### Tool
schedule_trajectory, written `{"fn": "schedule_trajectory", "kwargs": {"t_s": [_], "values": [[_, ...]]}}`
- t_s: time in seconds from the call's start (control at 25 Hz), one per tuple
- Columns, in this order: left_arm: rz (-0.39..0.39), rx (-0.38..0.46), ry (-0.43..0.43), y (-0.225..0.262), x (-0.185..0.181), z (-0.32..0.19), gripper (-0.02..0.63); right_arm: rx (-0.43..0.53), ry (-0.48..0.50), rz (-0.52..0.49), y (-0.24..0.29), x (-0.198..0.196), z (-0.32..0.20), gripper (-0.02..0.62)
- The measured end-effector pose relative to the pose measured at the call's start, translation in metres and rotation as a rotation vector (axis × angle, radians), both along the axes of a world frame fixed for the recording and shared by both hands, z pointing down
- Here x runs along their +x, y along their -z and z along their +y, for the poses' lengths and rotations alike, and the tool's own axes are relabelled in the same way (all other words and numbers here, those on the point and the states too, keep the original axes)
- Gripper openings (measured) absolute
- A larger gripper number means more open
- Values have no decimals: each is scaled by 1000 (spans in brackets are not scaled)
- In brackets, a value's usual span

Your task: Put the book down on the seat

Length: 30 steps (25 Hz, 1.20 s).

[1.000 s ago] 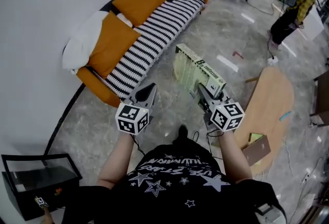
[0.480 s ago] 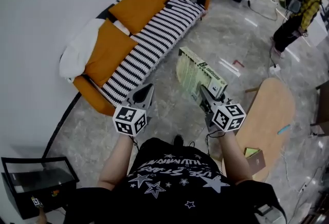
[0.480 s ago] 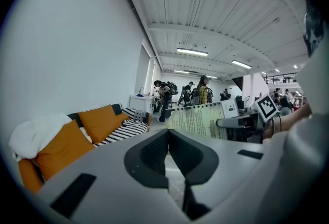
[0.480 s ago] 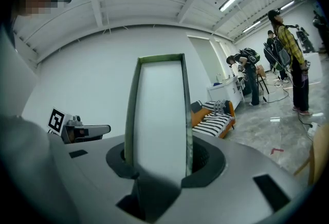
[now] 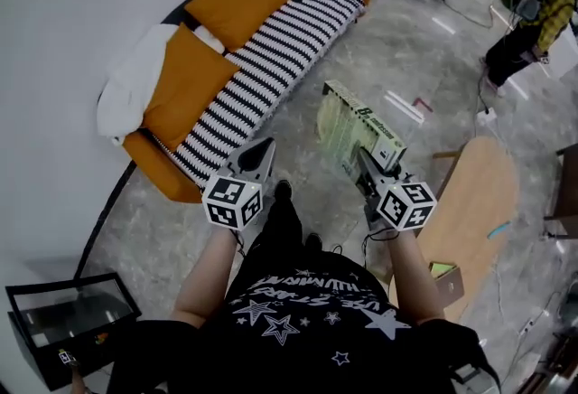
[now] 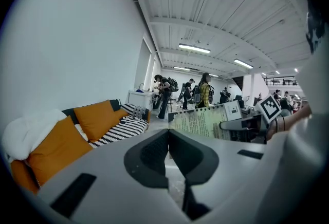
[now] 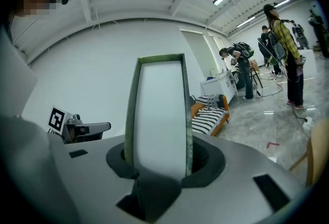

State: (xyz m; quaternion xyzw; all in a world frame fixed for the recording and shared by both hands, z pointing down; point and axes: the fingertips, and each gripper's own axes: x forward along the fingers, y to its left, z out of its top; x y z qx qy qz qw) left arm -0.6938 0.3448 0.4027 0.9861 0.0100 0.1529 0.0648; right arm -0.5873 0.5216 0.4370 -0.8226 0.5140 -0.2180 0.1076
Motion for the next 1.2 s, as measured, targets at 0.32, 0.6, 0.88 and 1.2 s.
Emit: {"fn": "schedule_trajectory", "kwargs": {"t_s": [0.32,0.6,0.88,1.2], "values": [[2,-27,-67,-4,87,-60,9,-33,-53,6,2,57,-53,169],[3,-52,-99,-2,143,-126,9,-25,-91,26,16,115,-123,169],[-9,-59,-122,-6,174,-175,9,-41,-120,24,19,141,-165,169],[4,-80,-149,-8,200,-199,9,-52,-143,29,22,162,-191,169]]}}
